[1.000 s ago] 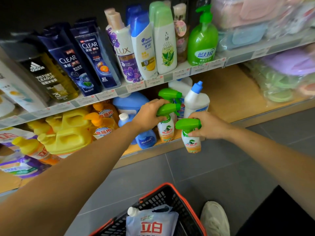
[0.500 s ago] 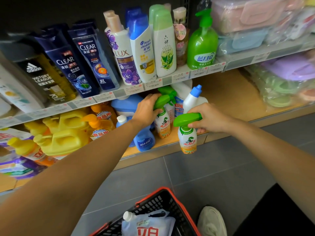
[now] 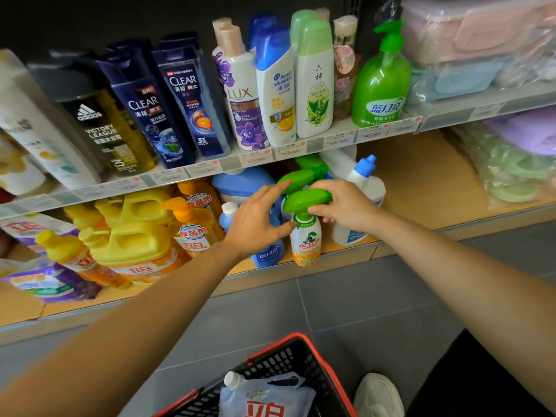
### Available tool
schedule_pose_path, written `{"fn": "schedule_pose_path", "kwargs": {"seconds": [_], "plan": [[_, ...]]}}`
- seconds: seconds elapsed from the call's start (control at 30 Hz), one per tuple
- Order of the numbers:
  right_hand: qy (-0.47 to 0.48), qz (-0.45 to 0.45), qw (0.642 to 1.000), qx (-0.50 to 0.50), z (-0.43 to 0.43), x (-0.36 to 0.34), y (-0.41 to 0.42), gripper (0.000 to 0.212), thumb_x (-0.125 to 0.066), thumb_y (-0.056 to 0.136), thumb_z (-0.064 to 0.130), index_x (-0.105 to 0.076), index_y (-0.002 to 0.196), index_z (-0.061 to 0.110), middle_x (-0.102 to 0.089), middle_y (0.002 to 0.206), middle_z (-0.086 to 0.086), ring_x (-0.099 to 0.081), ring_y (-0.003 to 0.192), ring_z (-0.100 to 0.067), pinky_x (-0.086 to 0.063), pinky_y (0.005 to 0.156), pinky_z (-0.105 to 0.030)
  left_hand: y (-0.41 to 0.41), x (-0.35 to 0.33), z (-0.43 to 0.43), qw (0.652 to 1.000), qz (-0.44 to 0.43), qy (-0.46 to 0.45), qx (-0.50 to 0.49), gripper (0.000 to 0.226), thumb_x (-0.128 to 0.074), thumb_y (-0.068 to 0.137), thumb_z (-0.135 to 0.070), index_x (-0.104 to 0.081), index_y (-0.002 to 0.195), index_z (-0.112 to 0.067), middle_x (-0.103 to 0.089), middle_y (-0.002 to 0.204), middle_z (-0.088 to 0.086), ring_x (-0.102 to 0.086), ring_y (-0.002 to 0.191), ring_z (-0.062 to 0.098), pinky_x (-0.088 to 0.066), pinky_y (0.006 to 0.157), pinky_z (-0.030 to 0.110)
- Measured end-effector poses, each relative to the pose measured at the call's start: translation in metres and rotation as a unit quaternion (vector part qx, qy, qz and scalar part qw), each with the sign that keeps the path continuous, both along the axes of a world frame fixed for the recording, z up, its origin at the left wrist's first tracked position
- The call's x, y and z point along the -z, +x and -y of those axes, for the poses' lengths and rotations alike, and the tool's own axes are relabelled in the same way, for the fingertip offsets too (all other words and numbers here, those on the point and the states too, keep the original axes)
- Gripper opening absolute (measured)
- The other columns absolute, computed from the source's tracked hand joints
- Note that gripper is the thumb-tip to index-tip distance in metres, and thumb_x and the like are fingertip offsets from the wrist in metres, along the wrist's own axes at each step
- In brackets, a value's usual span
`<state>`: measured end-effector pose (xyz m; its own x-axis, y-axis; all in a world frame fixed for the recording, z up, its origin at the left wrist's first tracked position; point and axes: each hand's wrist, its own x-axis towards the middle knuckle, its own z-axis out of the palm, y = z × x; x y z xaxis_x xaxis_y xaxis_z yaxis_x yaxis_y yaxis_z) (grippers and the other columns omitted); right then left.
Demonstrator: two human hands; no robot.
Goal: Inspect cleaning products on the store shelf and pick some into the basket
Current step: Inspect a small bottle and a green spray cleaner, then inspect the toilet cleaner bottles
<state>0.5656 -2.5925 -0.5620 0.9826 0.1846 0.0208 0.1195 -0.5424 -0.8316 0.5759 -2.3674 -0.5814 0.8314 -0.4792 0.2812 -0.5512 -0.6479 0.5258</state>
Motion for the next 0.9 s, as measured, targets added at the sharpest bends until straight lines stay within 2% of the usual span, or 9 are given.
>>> {"fn": "schedule_pose_path", "kwargs": {"seconds": [0.1, 0.2, 0.4, 0.5, 0.6, 0.7, 0.77, 0.83, 0.9], "plan": [[0.014, 0.028, 0.999, 0.023, -0.008, 0.008, 0.001, 0.029, -0.076, 0.087, 0.012, -0.065, 0.115, 0.013, -0.067, 0.075, 0.003, -0.062, 0.054, -0.004, -0.049, 0.055, -0.016, 0.006, 0.004, 0.013, 1.000, 0.005, 0.004, -0.018, 0.074, -0.078, 0.086, -0.041, -0.045, 0.151, -0.027, -0.059, 0.127, 0.002, -0.060, 0.111, 0.023, -0.054, 0.081, 0.043], [0.018, 0.053, 0.998, 0.040, -0.012, 0.011, -0.002, 0.027, -0.077, 0.086, 0.013, -0.067, 0.110, 0.013, -0.065, 0.071, 0.007, -0.062, 0.056, -0.007, -0.051, 0.057, -0.019, 0.011, 0.007, 0.020, 1.000, -0.009, 0.004, -0.014, 0.070, -0.081, 0.082, -0.044, -0.051, 0.144, -0.029, -0.064, 0.128, 0.001, -0.063, 0.109, 0.022, -0.054, 0.082, 0.039], [0.034, 0.072, 0.996, 0.044, -0.013, 0.013, 0.001, 0.025, -0.077, 0.084, 0.011, -0.068, 0.106, 0.015, -0.065, 0.068, 0.011, -0.065, 0.059, -0.009, -0.053, 0.058, -0.020, 0.022, 0.008, 0.022, 1.000, 0.015, -0.011, -0.007, 0.060, -0.086, 0.078, -0.036, -0.060, 0.129, -0.018, -0.068, 0.113, 0.003, -0.059, 0.093, 0.012, -0.036, 0.074, 0.012], [0.027, 0.079, 0.996, 0.044, -0.014, 0.011, 0.007, 0.025, -0.078, 0.083, 0.011, -0.068, 0.105, 0.016, -0.066, 0.067, 0.011, -0.066, 0.059, -0.013, -0.053, 0.056, -0.021, 0.026, 0.007, 0.022, 1.000, 0.017, -0.013, -0.010, 0.060, -0.085, 0.079, -0.035, -0.059, 0.130, -0.017, -0.068, 0.114, 0.005, -0.061, 0.095, 0.015, -0.041, 0.080, 0.021], [0.027, 0.083, 0.995, 0.049, -0.015, 0.012, 0.014, 0.026, -0.078, 0.083, 0.011, -0.068, 0.106, 0.015, -0.066, 0.063, 0.011, -0.066, 0.058, -0.012, -0.055, 0.057, -0.023, 0.030, 0.007, 0.022, 1.000, 0.015, -0.012, -0.020, 0.061, -0.085, 0.079, -0.034, -0.059, 0.131, -0.017, -0.068, 0.115, 0.005, -0.061, 0.096, 0.017, -0.041, 0.080, 0.022], [0.017, 0.082, 0.995, 0.056, -0.016, 0.014, 0.016, 0.026, -0.079, 0.082, 0.012, -0.069, 0.106, 0.012, -0.069, 0.070, 0.006, -0.069, 0.063, -0.016, -0.059, 0.064, -0.035, 0.032, 0.007, 0.024, 1.000, 0.003, -0.001, -0.027, 0.062, -0.084, 0.080, -0.034, -0.057, 0.132, -0.017, -0.066, 0.119, 0.006, -0.063, 0.101, 0.022, -0.042, 0.080, 0.023], [0.004, 0.079, 0.995, 0.063, -0.015, 0.016, 0.014, 0.029, -0.080, 0.082, 0.014, -0.069, 0.109, 0.011, -0.070, 0.075, 0.000, -0.070, 0.069, -0.022, -0.059, 0.072, -0.043, 0.030, 0.009, 0.026, 0.999, -0.006, 0.028, -0.029, 0.062, -0.082, 0.082, -0.037, -0.054, 0.134, -0.018, -0.065, 0.123, 0.007, -0.064, 0.104, 0.027, -0.047, 0.079, 0.031], [-0.014, 0.078, 0.994, 0.072, -0.015, 0.017, 0.012, 0.034, -0.081, 0.081, 0.016, -0.069, 0.112, 0.012, -0.068, 0.076, 0.002, -0.069, 0.074, -0.022, -0.058, 0.076, -0.045, 0.027, 0.011, 0.028, 0.997, 0.006, 0.068, -0.045, 0.063, -0.078, 0.085, -0.043, -0.051, 0.137, -0.021, -0.063, 0.128, 0.006, -0.064, 0.106, 0.030, -0.049, 0.076, 0.037], [-0.022, 0.068, 0.995, 0.075, -0.013, 0.012, 0.010, 0.042, -0.083, 0.078, 0.016, -0.068, 0.118, 0.013, -0.070, 0.083, 0.000, -0.068, 0.077, -0.020, -0.057, 0.080, -0.043, 0.024, 0.011, 0.029, 0.993, 0.033, 0.095, -0.063, 0.063, -0.075, 0.085, -0.049, -0.050, 0.137, -0.024, -0.064, 0.127, 0.004, -0.065, 0.104, 0.029, -0.044, 0.069, 0.034]]}}
